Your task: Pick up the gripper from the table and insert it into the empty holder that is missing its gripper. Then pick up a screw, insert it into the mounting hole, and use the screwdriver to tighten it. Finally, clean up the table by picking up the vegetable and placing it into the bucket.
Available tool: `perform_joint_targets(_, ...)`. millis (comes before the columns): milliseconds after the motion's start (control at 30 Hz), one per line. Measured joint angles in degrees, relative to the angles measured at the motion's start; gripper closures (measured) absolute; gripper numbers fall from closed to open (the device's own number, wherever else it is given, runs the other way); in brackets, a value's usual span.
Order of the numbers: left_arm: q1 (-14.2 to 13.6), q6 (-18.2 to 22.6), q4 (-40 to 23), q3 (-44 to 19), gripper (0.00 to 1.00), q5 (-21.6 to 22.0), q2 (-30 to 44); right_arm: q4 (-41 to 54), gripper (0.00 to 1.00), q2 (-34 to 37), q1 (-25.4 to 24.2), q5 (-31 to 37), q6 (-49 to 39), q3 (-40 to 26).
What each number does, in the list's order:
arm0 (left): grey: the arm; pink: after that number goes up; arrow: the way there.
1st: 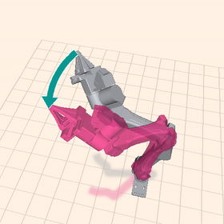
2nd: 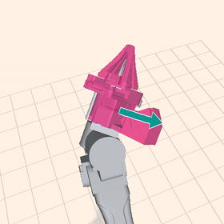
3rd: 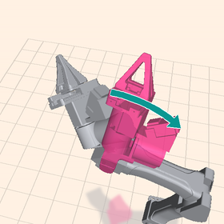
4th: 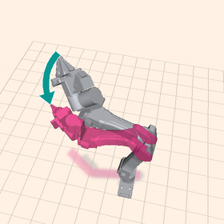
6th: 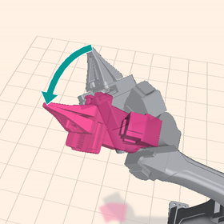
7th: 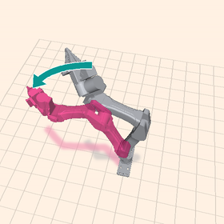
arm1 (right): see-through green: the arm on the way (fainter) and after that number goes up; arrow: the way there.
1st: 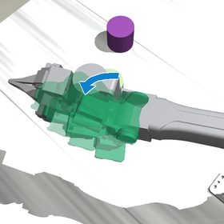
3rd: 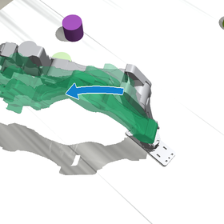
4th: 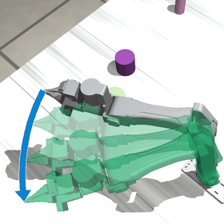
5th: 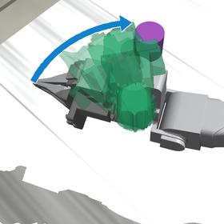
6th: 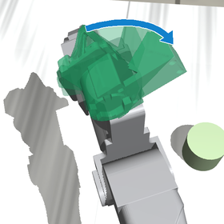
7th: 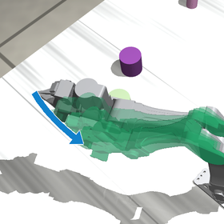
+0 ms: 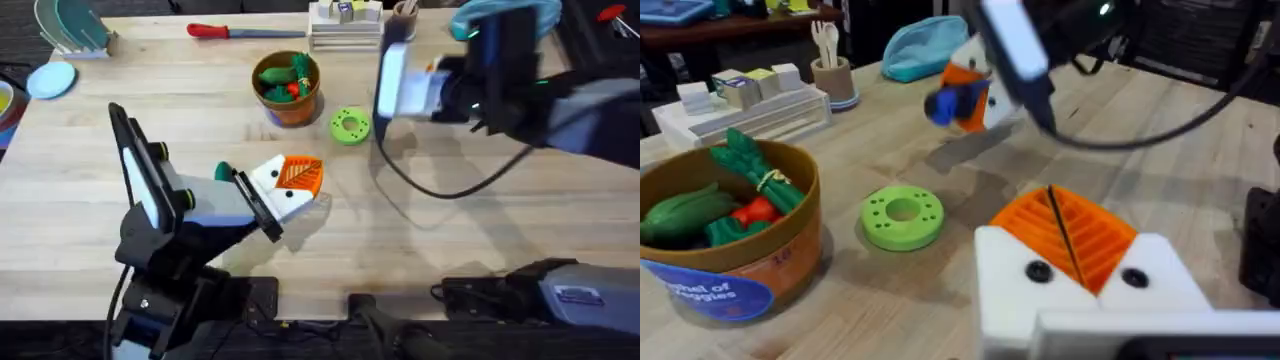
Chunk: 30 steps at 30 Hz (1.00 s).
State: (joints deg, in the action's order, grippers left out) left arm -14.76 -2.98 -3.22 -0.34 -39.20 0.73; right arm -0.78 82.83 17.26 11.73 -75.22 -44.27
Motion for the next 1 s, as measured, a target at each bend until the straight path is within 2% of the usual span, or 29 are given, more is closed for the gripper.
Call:
perform_joint_targets(167, 0.0, 0.0, 0.0, 0.0, 0.994, 0.0, 0.0, -0.1, 0.904, 7.0, 0.7, 1.4, -9.3, 0.0)
perform_joint_targets(400, 0.0, 0.0, 0.0, 0.0, 0.994, 0.0, 0.0, -0.4, 0.905, 9.9, 1.0, 2.4, -12.2, -0.2)
perform_joint_targets(533, 0.0, 0.0, 0.0, 0.0, 0.994, 0.0, 0.0, -0.4, 0.745, 9.9, 1.2, 2.4, -11.2, -0.4)
perform_joint_targets(600, 0.0, 0.0, 0.0, 0.0, 0.994, 0.0, 0.0, -0.4, 0.613, 9.9, 1.3, 2.5, -10.6, -0.6)
perform_joint_targets(633, 0.0, 0.0, 0.0, 0.0, 0.994, 0.0, 0.0, -0.6, 0.239, 9.9, 1.4, 2.6, -10.1, -1.2)
perform_joint_targets(667, 0.0, 0.0, 0.0, 0.0, 0.994, 0.0, 0.0, -0.4, 0.085, 9.8, 1.4, 2.7, -10.0, -2.0)
perform_joint_targets(700, 0.0, 0.0, 0.0, 0.0, 0.994, 0.0, 0.0, 0.4, 0.031, 9.7, 1.4, 2.9, -9.6, -2.6)
perform_joint_targets(833, 0.0, 0.0, 0.0, 0.0, 0.994, 0.0, 0.0, 2.1, 0.012, 9.5, 1.4, 3.8, -4.2, -2.9)
perform_joint_targets(867, 0.0, 0.1, 0.0, 0.0, 0.962, 0.0, 0.0, 2.8, 0.011, 9.2, 1.4, 5.0, 3.5, -2.9)
perform_joint_targets(1000, 0.0, 0.2, 0.0, 0.0, 0.360, 0.0, 0.0, 5.2, 0.010, 7.7, 1.7, 5.1, 15.2, -2.9)
